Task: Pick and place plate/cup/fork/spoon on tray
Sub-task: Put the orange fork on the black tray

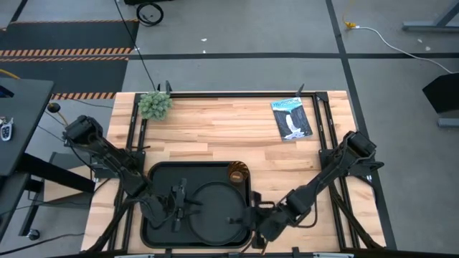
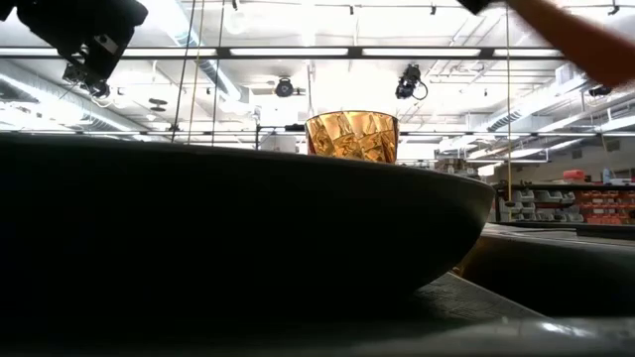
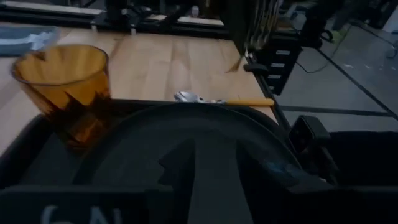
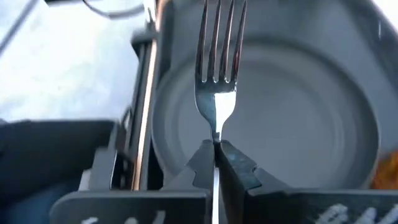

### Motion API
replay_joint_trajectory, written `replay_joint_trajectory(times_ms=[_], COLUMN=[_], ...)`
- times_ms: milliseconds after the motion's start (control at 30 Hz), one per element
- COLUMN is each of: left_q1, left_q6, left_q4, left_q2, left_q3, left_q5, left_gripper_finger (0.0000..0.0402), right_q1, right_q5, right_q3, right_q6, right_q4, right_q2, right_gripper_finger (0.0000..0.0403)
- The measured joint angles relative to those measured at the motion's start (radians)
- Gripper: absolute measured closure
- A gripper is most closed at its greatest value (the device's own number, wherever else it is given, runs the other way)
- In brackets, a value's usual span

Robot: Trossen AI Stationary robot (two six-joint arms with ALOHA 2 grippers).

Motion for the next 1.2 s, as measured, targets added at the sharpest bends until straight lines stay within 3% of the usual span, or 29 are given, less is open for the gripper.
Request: replay_joint_trajectory(times_ms=[267, 400, 600, 867, 1200], left_q1=[0.028, 0.04, 0.042, 0.03, 0.081], left_q6=[-0.031, -0.024, 0.02, 0.051, 0.119], left_q4=[0.099, 0.117, 0.104, -0.028, 0.002], left_q2=[0.058, 0.07, 0.07, 0.07, 0.07], left_q3=[0.0, 0.001, 0.036, 0.11, 0.111], left_q5=[0.028, 0.031, -0.054, -0.249, -0.309], left_gripper_finger=[0.0274, 0.0274, 0.0274, 0.0274, 0.0274], right_q1=[-0.058, -0.08, -0.103, -0.12, -0.17], right_q5=[-0.027, 0.06, 0.185, 0.43, 0.473], right_q3=[0.0, 0.0, 0.0, 0.0, 0.001], right_q6=[-0.2, -0.206, -0.204, -0.302, -0.524], right_q4=[0.226, 0.255, 0.353, 0.457, 0.701], right_q2=[0.0, 0.001, 0.033, 0.048, 0.048], right_gripper_finger=[0.0388, 0.0388, 0.0388, 0.0387, 0.0387])
